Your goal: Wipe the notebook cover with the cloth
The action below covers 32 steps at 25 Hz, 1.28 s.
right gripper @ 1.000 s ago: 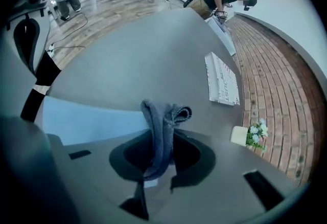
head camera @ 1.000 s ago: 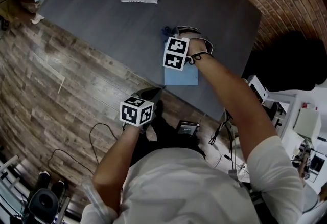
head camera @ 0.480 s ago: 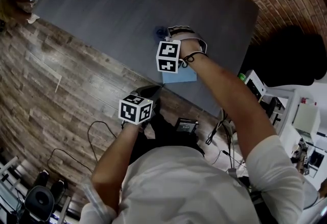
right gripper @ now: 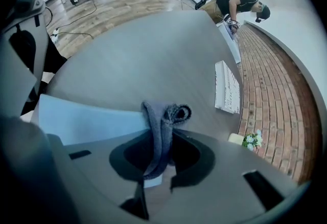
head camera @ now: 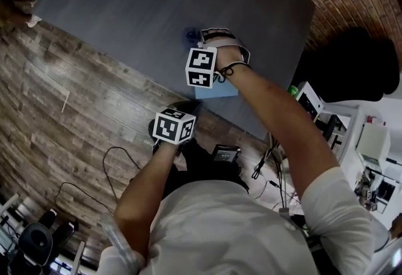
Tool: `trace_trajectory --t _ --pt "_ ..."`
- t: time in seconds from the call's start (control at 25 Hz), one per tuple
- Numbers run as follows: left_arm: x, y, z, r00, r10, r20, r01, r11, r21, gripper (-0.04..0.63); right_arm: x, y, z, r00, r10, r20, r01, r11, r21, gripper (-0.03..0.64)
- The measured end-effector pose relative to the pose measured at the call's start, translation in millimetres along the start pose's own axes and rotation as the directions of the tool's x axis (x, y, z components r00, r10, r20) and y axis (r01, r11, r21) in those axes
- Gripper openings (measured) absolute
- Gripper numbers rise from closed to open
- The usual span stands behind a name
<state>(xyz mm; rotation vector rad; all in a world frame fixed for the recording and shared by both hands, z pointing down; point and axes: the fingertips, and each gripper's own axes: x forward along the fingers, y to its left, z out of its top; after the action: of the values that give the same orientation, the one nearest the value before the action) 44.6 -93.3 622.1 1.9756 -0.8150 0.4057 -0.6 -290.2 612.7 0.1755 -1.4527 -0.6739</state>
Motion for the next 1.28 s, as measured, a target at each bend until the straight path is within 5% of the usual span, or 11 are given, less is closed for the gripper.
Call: trace_trajectory --t 0.2,1.28 --pt "10 -1 2 0.998 -0.025 -0.057 0.025 1.000 -0.004 0.008 -3 1 0 1.000 -0.005 0.008 0.005 1.000 0.001 0.089" --pt "8 7 9 0.999 0.005 -0.045 -0.004 0.999 0.032 0.008 -35 61 3 0.996 0.091 0.017 -0.089 0.993 -0.071 0.089"
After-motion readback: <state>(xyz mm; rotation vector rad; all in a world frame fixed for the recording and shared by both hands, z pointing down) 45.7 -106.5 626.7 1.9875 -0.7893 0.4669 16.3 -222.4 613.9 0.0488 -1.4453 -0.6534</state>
